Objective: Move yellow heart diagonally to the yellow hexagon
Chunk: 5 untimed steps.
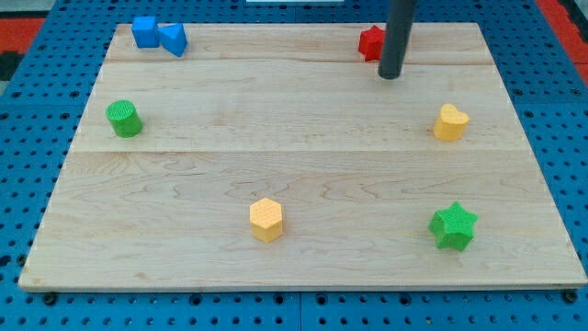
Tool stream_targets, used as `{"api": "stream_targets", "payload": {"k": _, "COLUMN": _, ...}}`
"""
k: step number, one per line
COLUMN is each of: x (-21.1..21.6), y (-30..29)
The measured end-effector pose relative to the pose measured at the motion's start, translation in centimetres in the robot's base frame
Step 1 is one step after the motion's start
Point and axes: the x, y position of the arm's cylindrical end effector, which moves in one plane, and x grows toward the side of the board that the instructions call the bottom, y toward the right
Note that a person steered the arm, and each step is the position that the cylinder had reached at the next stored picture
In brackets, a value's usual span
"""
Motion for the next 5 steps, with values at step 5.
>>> {"api": "stream_targets", "payload": {"k": 5, "x": 10.8, "y": 3.7}}
